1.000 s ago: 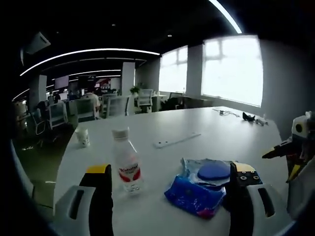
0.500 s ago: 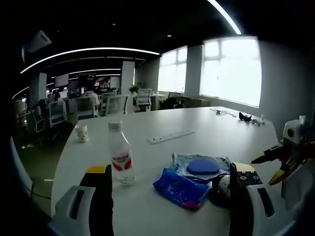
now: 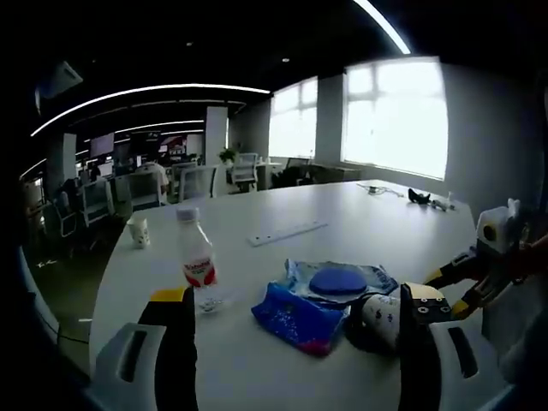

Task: Arrange the tabletop items into an orderly group along one side of the table until the central work area is clear of visible clutter.

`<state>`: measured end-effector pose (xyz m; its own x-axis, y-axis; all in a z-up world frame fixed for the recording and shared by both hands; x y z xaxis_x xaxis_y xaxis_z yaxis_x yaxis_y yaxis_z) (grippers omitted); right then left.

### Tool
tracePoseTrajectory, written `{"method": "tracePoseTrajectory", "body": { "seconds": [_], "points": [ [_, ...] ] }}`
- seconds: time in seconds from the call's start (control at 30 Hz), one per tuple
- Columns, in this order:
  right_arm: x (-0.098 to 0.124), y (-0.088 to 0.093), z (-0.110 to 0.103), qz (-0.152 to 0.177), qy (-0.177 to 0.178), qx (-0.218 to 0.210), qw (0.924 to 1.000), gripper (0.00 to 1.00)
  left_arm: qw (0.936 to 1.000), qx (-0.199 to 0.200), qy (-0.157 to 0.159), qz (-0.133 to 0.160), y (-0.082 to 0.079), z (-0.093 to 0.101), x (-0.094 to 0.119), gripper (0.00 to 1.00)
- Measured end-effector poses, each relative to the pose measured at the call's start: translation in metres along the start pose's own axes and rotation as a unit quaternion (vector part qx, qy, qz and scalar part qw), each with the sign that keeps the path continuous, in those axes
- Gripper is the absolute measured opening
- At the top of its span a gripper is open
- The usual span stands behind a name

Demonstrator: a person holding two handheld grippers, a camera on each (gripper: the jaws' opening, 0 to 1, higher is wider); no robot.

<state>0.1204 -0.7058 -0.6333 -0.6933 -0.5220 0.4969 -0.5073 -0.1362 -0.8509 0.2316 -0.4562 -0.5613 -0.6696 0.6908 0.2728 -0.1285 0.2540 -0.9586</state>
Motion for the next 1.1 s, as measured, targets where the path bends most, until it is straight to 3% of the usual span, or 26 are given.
{"method": "tracePoseTrajectory", "body": {
  "seconds": [0.4, 0.87, 1.1],
  "points": [
    [-0.008, -0.005, 0.001, -0.010, 0.042, 0.061, 0.9972, 0.24, 0.9998, -0.013, 0.012, 0.003, -0.006, 0.010, 0.005, 0.98],
    [-0.012, -0.009, 0.003, -0.013, 0.057, 0.084, 0.9947, 0.04, 0.9993, -0.013, 0.033, 0.007, -0.003, 0.022, 0.004, 0.96],
    [-0.008, -0.016, 0.009, -0.005, 0.072, 0.059, 0.9957, 0.00, 0.9985, -0.012, 0.047, 0.025, -0.006, 0.028, 0.004, 0.97]
  ]
}}
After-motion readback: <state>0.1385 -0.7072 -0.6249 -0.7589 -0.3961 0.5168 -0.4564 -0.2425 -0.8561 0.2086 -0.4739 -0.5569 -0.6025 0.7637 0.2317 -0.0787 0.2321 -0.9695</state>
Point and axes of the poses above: the point that each gripper's makers call its tool centre point, and the gripper's own axes: x roughly backward along the fingers, z roughly to its right, y roughly out of its underside, the point moved 9 cm from there along x, roughly backward along the fingers, and after that the axes turned 8 degrees about -x, right-handed, at the moved point
